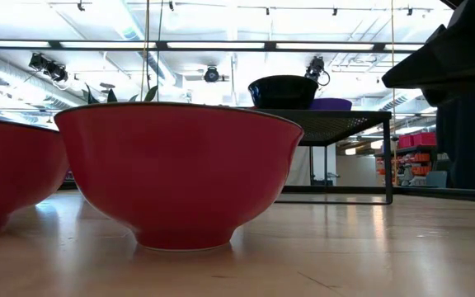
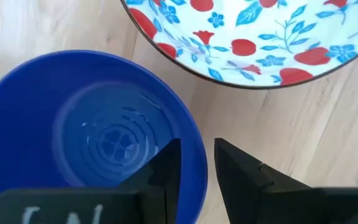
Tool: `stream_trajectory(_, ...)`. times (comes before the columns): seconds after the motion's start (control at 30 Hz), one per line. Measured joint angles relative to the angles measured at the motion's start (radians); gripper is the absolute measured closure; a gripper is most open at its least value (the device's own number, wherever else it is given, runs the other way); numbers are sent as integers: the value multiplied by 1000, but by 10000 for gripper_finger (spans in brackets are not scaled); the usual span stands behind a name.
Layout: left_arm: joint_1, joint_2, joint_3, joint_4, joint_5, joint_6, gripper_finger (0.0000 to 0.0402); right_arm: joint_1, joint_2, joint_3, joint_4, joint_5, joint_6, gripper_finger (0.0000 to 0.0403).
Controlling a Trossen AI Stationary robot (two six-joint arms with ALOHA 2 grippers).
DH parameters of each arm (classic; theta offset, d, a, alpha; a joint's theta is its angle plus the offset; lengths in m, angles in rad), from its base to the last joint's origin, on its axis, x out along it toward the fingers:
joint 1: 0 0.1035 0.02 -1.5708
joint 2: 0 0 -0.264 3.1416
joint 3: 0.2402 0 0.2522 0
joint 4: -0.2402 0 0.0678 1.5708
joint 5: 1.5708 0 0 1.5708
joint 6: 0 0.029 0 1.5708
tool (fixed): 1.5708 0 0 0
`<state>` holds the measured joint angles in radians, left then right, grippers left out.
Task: Pick & Place Mini bowls
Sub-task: Stack the bottom blue bowl on top of the blue bowl on the shelf
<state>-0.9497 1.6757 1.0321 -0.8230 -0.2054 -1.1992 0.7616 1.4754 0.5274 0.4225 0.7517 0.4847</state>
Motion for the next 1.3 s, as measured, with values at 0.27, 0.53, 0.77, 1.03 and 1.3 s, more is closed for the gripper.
stream_trajectory(0.27, 0, 0, 0, -1, 0, 0, 368, 0, 0, 0, 0, 0, 0, 378)
stream_trajectory(0.53, 7, -2, 25, -35, 52, 9, 395, 0, 0, 0, 0, 0, 0, 378)
stream_trajectory(0.77, 51, -2, 168, -297, 112, 14, 397, 0, 0, 0, 0, 0, 0, 378)
stream_trajectory(1.03, 132, -2, 361, -526, 24, 139, 397, 0, 0, 0, 4, 0, 0, 378)
stream_trajectory(1.3, 302, 4, 376, -187, -134, 596, 397, 0, 0, 0, 47, -77, -40, 378)
